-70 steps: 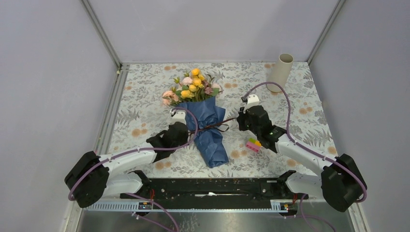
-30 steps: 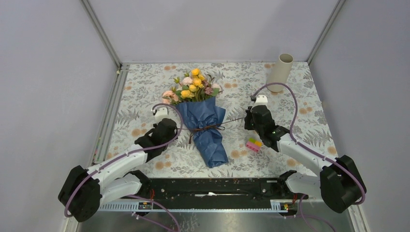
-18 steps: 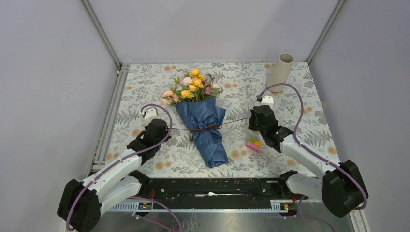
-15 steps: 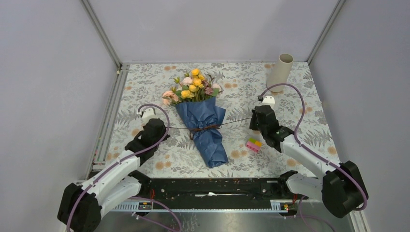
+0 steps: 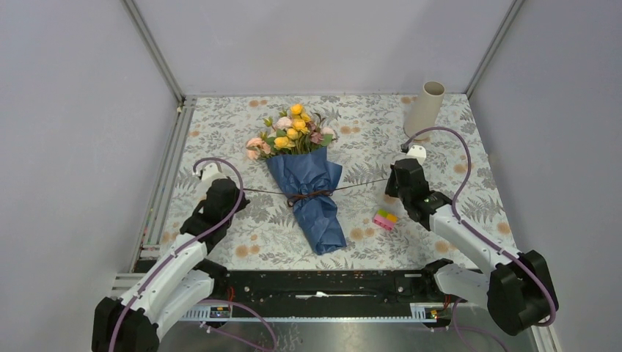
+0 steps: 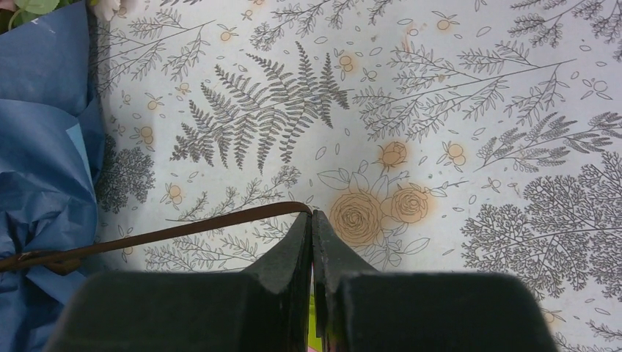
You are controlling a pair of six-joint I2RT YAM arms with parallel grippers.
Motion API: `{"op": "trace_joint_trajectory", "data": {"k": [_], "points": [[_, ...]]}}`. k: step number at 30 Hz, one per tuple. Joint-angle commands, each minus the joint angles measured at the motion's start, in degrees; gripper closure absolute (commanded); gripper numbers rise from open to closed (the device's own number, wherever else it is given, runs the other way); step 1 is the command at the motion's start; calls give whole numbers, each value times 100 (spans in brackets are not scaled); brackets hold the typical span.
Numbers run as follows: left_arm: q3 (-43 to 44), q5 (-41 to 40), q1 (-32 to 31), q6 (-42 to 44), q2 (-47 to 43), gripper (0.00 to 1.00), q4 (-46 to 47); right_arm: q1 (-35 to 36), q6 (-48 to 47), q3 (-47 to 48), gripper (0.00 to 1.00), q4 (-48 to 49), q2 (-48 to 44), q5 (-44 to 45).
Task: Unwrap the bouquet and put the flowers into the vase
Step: Untie the ribbon from the wrapping paper.
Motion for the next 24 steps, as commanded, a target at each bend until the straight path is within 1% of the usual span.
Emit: {"op": "trace_joint_trajectory", "data": {"k": [1, 15, 24], "points": [[-61, 38, 163, -169, -104, 100, 96, -148, 102, -1, 100, -105, -165, 221], [6, 240, 730, -267, -422, 100, -105, -708, -24, -5, 100, -337, -506, 146], [-8, 392, 848, -234, -457, 100, -81, -756, -7, -14, 100, -333, -527, -59]]}}
